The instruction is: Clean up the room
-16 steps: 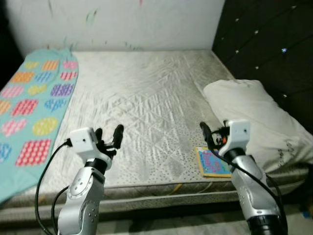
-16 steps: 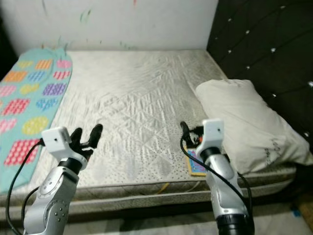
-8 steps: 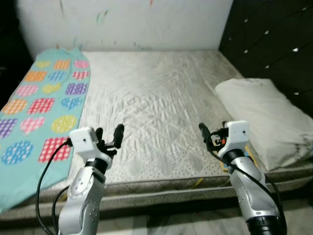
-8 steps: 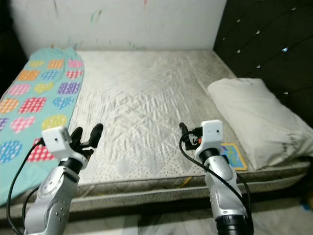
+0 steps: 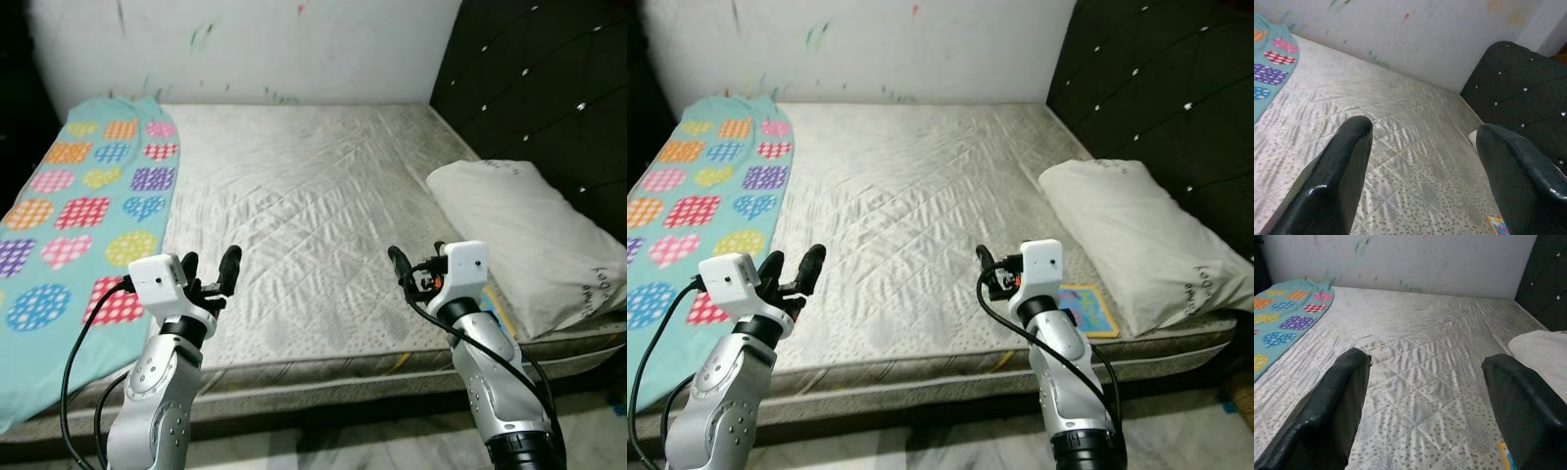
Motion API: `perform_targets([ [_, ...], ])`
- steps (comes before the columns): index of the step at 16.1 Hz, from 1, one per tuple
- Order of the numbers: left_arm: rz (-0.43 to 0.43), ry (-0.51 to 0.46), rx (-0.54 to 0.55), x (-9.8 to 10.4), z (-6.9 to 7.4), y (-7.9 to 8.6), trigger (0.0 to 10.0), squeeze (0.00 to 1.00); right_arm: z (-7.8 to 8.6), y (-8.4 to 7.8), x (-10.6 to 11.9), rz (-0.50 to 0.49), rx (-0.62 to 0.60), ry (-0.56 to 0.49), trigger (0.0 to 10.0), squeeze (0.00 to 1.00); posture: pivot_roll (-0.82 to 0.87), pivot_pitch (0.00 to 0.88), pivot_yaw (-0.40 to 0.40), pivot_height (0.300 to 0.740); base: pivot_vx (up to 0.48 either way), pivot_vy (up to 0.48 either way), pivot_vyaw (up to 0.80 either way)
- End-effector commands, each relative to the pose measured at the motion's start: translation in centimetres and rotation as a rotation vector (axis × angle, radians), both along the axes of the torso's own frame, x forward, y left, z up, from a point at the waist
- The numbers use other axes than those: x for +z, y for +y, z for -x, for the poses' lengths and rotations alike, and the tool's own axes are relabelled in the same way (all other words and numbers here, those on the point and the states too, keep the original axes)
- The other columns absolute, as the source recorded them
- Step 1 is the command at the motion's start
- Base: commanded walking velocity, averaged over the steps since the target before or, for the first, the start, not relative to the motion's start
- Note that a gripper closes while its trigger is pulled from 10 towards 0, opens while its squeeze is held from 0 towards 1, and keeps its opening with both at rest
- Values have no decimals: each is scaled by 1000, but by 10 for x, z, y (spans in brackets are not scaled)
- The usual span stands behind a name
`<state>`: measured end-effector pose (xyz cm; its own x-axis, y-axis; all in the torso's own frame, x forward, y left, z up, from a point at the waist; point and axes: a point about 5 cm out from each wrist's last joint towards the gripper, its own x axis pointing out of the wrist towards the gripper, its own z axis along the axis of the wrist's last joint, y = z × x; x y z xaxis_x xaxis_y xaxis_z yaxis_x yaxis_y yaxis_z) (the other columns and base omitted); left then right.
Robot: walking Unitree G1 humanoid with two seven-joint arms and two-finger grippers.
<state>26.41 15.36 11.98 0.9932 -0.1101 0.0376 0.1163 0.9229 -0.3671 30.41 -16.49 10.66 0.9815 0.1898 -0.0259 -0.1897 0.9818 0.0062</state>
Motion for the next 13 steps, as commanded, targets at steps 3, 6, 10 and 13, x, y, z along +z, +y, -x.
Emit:
perform_targets([
  [3, -12, -11, -8, 2, 0, -1, 10000, 0, -3, 0, 5, 3, 0, -20, 10000, 0, -75, 0, -35, 740, 354, 0, 0],
  [6, -14, -10, -8, 2, 0, -1, 10000, 0, -3, 0, 5, 3, 1, -20, 10000, 0, -74, 0, -35, 740, 356, 0, 0],
  [10, -10, 5, -4, 1, -1, -1, 10000, 0, -3, -1, 5, 3, -3, -21, 10000, 0, -73, 0, -33, 740, 245, 0, 0],
  [13, -3, 5, 12, 1, -2, 0, 10000, 0, -1, -1, 4, 4, -4, -19, 10000, 0, -75, 0, -31, 740, 0, 0, 0],
])
